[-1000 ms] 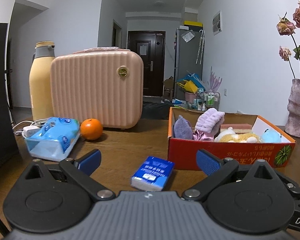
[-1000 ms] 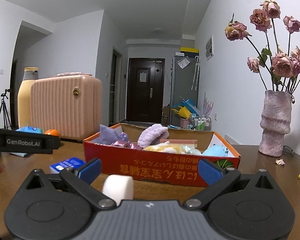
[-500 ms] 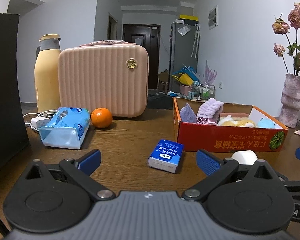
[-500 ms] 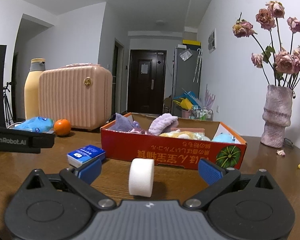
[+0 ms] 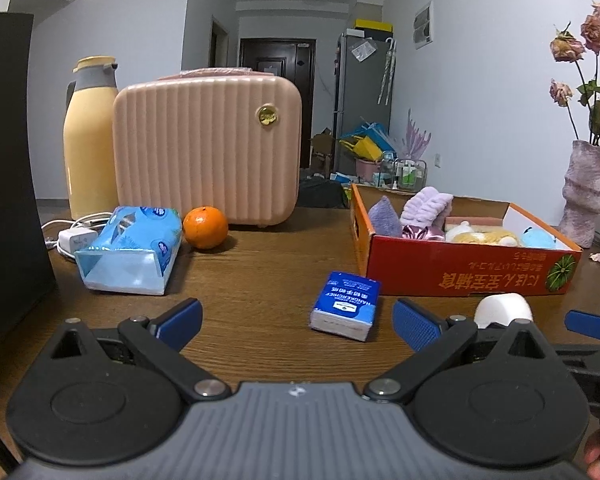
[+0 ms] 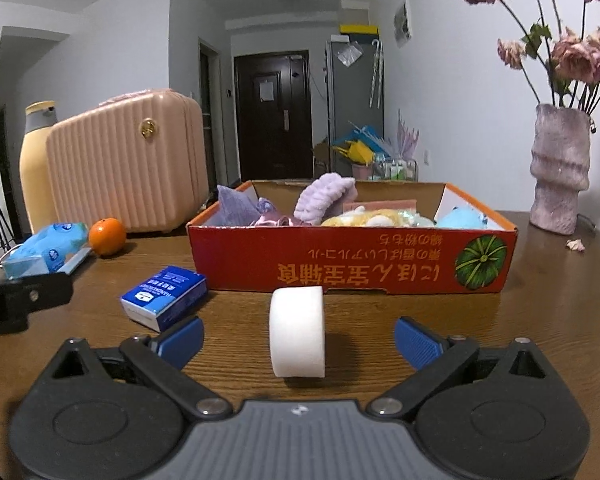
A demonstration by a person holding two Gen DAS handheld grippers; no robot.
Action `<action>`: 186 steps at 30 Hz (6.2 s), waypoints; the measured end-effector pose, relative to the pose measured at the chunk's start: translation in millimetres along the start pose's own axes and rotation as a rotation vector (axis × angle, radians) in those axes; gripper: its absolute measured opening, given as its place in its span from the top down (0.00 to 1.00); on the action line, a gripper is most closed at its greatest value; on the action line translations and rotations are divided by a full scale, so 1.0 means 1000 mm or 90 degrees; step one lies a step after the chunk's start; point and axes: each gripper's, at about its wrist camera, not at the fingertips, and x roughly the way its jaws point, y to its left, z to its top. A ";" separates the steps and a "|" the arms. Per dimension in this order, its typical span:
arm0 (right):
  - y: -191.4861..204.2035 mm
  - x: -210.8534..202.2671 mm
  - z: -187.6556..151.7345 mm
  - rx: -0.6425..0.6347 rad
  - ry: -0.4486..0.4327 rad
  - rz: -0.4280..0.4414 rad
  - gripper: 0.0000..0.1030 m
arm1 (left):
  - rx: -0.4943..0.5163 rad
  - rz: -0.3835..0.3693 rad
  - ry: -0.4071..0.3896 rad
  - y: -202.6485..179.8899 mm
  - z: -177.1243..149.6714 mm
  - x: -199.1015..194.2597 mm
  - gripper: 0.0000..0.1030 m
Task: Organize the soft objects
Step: 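Grasp the white foam cylinder with the right gripper, then grasp the blue handkerchief pack with the left gripper while the right gripper holds the cylinder, then carry the handkerchief pack in the left gripper and cylinder in the right over the box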
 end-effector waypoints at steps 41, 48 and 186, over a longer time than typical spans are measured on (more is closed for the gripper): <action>-0.013 0.039 0.018 0.009 0.032 -0.004 0.72 | 0.004 0.009 0.048 0.004 0.002 0.038 0.00; -0.030 0.043 0.021 0.016 0.022 -0.020 0.72 | 0.013 -0.009 0.059 -0.003 0.008 0.057 0.00; -0.133 0.120 0.083 -0.031 -0.159 -0.032 0.72 | -0.011 -0.076 -0.026 -0.161 0.071 0.168 0.49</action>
